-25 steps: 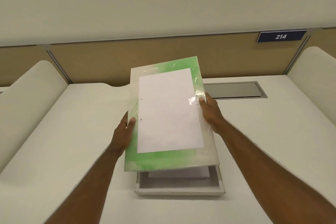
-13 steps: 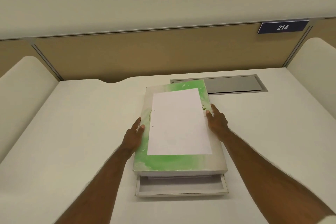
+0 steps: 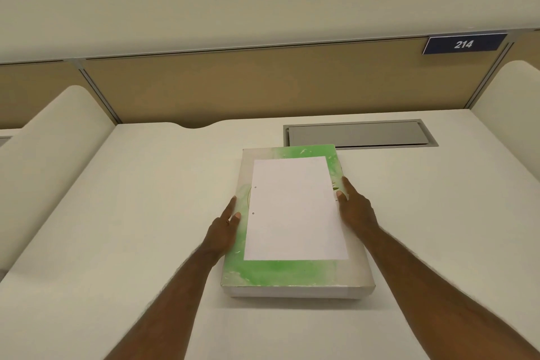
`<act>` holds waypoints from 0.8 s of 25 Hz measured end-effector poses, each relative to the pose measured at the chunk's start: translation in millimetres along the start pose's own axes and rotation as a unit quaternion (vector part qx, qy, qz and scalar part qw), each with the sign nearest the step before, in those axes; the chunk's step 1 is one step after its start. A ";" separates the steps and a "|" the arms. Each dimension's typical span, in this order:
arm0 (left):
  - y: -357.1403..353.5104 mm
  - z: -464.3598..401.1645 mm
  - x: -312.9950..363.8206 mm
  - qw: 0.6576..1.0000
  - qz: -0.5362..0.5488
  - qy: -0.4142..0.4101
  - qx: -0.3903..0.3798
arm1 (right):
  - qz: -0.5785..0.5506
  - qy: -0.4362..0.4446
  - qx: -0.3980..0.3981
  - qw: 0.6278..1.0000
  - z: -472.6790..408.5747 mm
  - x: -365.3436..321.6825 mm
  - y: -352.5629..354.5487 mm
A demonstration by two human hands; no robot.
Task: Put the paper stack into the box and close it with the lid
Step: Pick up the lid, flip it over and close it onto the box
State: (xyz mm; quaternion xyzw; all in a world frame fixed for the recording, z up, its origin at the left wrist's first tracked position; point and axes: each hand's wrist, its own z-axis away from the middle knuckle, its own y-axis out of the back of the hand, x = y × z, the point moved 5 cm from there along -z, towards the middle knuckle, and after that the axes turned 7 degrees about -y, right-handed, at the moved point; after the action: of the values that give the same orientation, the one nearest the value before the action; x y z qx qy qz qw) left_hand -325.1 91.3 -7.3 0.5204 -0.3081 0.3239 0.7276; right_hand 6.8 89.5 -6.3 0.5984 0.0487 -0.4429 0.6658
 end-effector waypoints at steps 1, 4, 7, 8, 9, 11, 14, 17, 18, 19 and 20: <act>-0.5 3.2 0.1 1.000 -0.009 0.000 -0.001 | 0.027 0.007 0.001 1.000 3.7 1.9 -1.8; -1.8 8.1 0.7 0.999 -0.047 0.000 -0.005 | 0.091 0.013 -0.005 0.996 12.1 4.1 -6.2; -5.3 3.6 -3.8 0.995 -0.099 -0.024 -0.021 | 0.120 0.036 -0.004 0.992 19.0 3.6 -10.4; -7.7 3.3 -4.1 0.992 -0.114 -0.030 -0.033 | 0.128 0.043 0.000 0.991 21.4 2.7 -10.5; -10.7 1.9 -4.4 0.991 -0.126 -0.038 -0.040 | 0.139 0.054 0.010 0.989 22.0 1.9 -10.7; -14.2 -1.7 -3.5 0.986 -0.158 -0.040 -0.036 | 0.162 0.079 0.013 0.983 20.1 -0.2 -12.7; -14.8 -8.0 -1.6 0.979 -0.194 -0.033 -0.043 | 0.188 0.098 -0.015 0.977 15.5 0.1 -15.5; -13.8 -12.1 -1.4 0.978 -0.200 -0.030 -0.048 | 0.216 0.103 -0.020 0.971 13.6 -0.8 -13.2; -13.4 -11.9 -0.1 0.979 -0.195 -0.027 -0.050 | 0.227 0.102 -0.025 0.968 14.0 -2.4 -11.6; -14.1 -12.3 1.2 0.980 -0.190 -0.032 -0.051 | 0.237 0.102 -0.027 0.966 12.8 -3.8 -10.2; -14.1 -10.8 4.6 0.980 -0.186 -0.032 -0.060 | 0.250 0.099 -0.038 0.962 13.5 -6.1 -8.3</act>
State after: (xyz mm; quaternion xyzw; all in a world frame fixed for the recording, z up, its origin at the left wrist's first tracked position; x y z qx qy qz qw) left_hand -310.0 98.9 -14.5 0.5341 -0.2478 0.1467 0.7949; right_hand -8.5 82.3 -5.2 0.6066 -0.0205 -0.1989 0.7694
